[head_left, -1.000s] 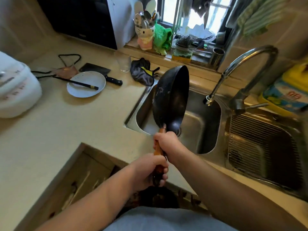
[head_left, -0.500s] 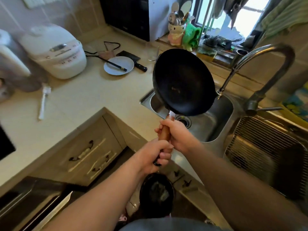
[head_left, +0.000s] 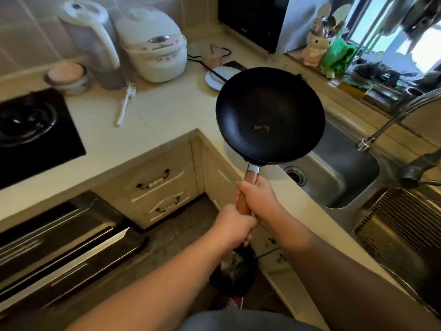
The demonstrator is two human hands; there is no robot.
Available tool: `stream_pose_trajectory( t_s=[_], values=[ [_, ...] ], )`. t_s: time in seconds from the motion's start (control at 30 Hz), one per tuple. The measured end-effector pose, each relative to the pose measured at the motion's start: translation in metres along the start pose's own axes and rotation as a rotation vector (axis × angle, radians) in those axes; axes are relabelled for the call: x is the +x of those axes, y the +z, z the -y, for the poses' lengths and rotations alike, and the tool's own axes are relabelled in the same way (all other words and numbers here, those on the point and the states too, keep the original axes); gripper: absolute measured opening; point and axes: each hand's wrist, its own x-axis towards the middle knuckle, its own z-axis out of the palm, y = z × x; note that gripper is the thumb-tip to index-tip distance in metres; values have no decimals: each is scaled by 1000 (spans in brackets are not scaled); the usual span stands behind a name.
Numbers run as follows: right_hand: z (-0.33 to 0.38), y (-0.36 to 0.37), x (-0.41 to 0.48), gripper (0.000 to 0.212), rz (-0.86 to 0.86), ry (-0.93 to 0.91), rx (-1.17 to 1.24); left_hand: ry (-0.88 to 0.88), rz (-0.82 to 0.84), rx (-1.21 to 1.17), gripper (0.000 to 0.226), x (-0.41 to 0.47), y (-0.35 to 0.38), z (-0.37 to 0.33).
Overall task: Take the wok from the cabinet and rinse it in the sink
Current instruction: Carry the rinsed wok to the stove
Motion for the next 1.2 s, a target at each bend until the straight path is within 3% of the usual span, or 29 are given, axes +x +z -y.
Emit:
stream_pose_trajectory(
  t_s=[0.5, 0.97, 1.2],
  values=[
    [-35, 185, -137, 13, 465, -119, -249, 145, -366, -292, 14, -145, -115, 139],
    [-79, 366, -288, 3, 856, -178, -499, 91, -712, -555, 14, -279, -218, 273],
    [-89, 457, -331, 11, 1021, -199, -604, 128, -900, -723, 11, -310, -277, 313]
  ],
)
